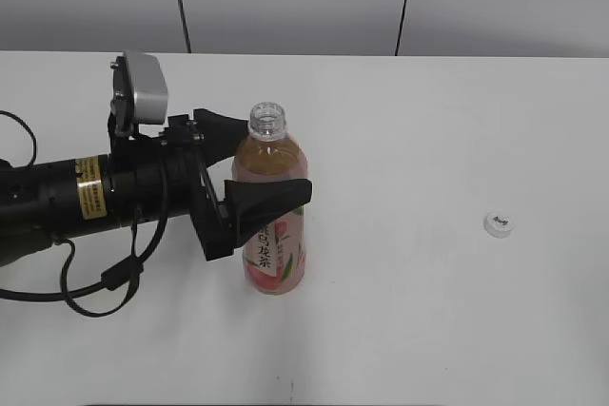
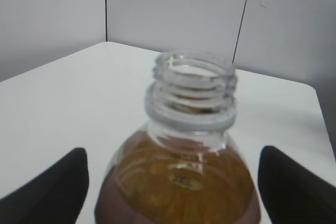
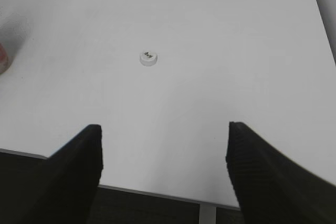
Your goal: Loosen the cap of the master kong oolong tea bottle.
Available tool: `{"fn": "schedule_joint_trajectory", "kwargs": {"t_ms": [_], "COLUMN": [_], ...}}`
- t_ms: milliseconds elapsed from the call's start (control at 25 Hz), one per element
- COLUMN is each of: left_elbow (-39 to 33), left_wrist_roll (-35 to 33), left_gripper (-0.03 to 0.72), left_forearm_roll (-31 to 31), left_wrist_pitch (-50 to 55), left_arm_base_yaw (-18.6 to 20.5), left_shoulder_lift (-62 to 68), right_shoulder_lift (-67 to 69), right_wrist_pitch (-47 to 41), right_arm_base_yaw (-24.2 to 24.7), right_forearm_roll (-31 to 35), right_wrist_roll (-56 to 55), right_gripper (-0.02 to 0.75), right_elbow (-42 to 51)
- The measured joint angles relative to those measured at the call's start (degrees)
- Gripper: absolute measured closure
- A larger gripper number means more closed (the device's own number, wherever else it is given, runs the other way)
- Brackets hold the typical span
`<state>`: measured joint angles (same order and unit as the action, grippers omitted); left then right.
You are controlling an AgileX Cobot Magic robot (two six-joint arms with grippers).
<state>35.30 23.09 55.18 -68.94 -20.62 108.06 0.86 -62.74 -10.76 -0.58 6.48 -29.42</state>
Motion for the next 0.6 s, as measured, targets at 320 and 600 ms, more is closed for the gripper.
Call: {"fn": "schedule_joint_trajectory", "kwargs": {"t_ms": [320,600], "left_elbow": [0.0,0.0], "left_wrist_roll": [0.0,0.0], "left_gripper": [0.094,0.094], "left_forearm_roll": [-1.5,-1.9], "left_wrist_pitch": [0.0,0.0], "left_arm_base_yaw": [0.0,0.0], "left_shoulder_lift": [0.0,-1.8], "right_shoulder_lift": [-1.2,-1.2], "right_wrist_pitch": [0.0,0.0], "right_arm_base_yaw": [0.0,0.0], "right_forearm_roll": [0.0,0.0], "right_wrist_roll": [0.0,0.0], "right_gripper": [0.181,0.181], "right_elbow": [0.0,0.0]}}
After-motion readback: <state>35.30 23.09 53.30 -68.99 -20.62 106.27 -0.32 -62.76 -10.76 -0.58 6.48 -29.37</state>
